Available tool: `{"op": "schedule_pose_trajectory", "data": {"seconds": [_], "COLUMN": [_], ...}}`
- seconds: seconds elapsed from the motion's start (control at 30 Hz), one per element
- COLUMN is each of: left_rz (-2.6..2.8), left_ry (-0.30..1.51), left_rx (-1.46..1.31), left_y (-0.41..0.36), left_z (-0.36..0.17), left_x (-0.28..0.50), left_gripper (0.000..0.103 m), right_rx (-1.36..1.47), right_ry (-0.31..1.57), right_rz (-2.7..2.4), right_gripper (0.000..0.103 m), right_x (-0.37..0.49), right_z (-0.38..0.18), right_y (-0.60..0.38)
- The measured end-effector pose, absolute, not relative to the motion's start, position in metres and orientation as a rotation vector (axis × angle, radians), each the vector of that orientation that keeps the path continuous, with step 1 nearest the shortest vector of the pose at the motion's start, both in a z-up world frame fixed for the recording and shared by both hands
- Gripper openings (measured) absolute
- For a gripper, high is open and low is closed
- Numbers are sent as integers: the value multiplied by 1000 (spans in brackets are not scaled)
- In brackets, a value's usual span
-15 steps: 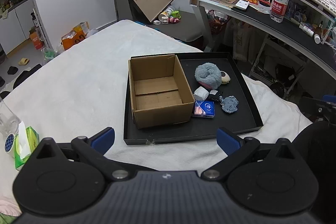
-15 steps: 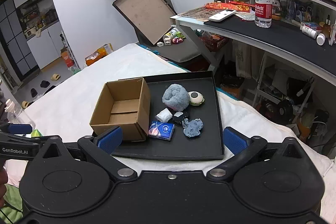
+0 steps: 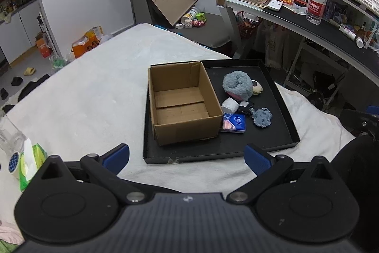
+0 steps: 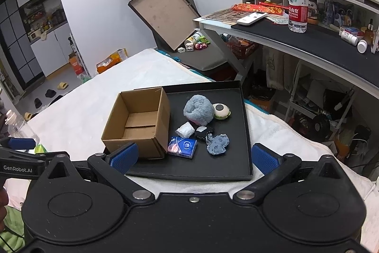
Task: Organize soft objects
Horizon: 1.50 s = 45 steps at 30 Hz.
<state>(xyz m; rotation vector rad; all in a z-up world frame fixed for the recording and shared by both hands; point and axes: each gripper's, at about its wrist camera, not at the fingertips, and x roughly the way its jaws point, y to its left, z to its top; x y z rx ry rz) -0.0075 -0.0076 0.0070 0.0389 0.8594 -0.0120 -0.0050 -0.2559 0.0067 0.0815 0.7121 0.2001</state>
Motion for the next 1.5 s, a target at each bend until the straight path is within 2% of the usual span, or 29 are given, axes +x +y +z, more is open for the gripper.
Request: {"op": "schedule_pose_trajectory", "data": {"seconds": [0.87, 1.5], "left_rz": [-24, -25], "left_ry": [889, 864], "left_rx": [-71, 37], "left_y": [-2, -16], "left_z": [8, 8], "left_x": [-8, -8], "left_gripper": [102, 102], "right_rx": [73, 75], "right_ry": [709, 710], "right_rz": [213, 202], "right_gripper": [103, 103], "right_x": [-7, -9], "right_z": [6, 4], "right_y": [-256, -259]}}
